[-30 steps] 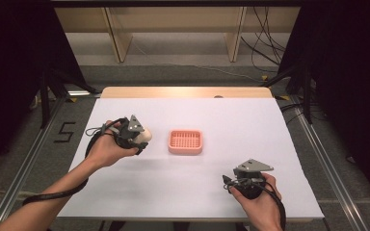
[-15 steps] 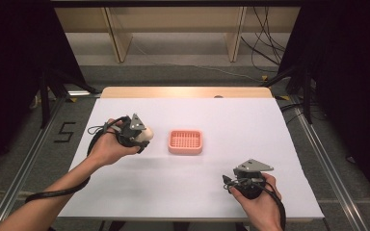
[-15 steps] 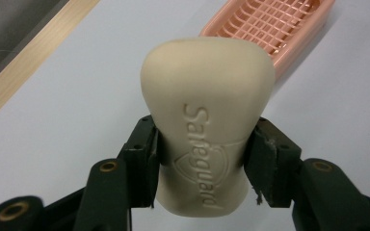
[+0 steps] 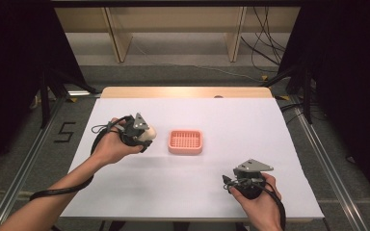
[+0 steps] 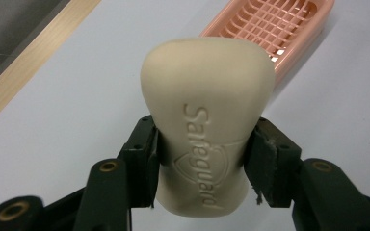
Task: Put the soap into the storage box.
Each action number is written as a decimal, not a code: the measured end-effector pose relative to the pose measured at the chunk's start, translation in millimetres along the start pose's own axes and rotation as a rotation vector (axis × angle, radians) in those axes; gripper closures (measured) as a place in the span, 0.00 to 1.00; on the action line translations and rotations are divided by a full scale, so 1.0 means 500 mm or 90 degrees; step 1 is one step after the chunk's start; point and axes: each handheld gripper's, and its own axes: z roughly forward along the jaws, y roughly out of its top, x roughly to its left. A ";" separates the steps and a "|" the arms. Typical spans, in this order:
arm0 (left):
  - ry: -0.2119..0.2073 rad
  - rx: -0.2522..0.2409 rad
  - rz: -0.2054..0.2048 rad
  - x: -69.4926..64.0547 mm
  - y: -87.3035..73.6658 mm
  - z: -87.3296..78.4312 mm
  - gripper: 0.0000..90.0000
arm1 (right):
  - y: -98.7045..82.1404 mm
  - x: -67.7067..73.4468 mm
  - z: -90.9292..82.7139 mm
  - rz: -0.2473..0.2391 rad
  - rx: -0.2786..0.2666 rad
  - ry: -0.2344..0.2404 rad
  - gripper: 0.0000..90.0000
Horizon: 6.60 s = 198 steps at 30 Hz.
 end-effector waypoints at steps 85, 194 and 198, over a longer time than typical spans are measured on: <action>-0.021 -0.031 0.047 -0.008 0.074 0.075 0.55 | 0.000 0.000 0.000 -0.005 -0.004 0.001 0.59; -0.063 -0.051 0.081 -0.062 0.120 0.167 0.46 | -0.001 -0.002 -0.001 -0.007 0.004 0.007 0.59; -0.056 -0.059 0.045 -0.048 0.071 0.113 0.45 | -0.002 -0.002 0.000 -0.009 0.007 0.006 0.59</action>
